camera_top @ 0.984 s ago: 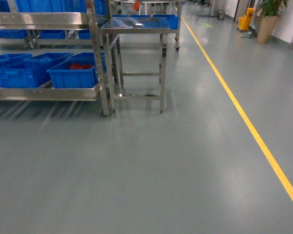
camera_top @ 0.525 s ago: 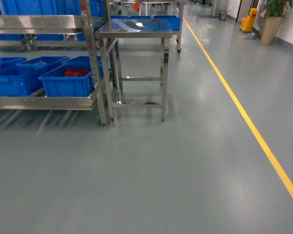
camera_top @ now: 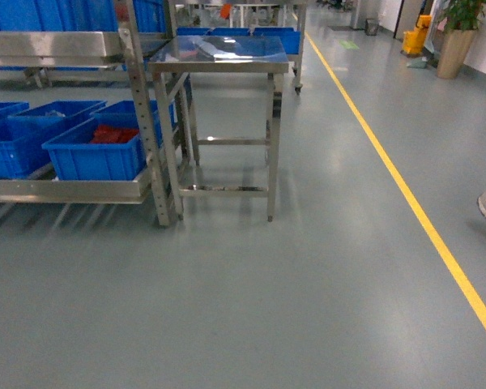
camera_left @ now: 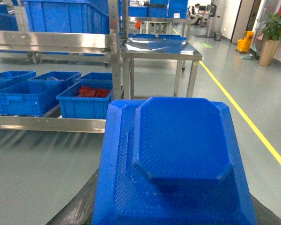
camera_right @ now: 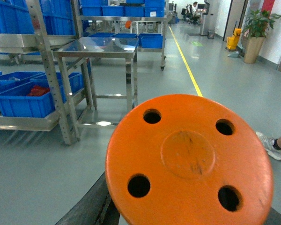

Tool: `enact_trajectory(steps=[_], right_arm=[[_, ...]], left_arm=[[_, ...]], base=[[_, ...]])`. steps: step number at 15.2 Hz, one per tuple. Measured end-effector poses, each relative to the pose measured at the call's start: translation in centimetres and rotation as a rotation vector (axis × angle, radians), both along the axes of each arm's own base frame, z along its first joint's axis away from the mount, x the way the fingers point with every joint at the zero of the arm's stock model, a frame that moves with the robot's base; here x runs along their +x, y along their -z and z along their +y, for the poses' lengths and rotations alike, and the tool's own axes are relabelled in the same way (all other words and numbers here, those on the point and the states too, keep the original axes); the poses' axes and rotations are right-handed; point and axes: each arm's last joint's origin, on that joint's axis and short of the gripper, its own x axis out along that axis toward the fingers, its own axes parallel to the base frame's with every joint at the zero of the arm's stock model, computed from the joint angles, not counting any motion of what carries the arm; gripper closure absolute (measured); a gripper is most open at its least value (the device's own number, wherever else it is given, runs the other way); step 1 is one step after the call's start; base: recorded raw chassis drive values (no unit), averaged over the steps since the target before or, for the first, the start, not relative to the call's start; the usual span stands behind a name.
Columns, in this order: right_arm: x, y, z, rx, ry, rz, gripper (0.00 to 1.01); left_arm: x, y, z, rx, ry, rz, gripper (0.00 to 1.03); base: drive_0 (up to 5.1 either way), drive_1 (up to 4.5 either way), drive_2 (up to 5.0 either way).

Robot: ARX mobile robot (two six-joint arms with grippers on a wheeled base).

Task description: Sort blue parts and orange caps into right shelf containers

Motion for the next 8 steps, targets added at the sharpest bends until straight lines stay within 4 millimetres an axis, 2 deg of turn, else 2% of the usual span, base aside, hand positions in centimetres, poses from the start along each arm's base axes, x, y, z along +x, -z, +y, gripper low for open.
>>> enact_trajectory(steps=[8], right_arm=[[0.0, 0.02, 0.0, 0.0, 0.0, 0.002, 0.57]], left_arm=[[0.0, 0.06, 0.0, 0.0, 0.0, 0.006, 0.61]], base=[[0.0, 4.32, -4.3]])
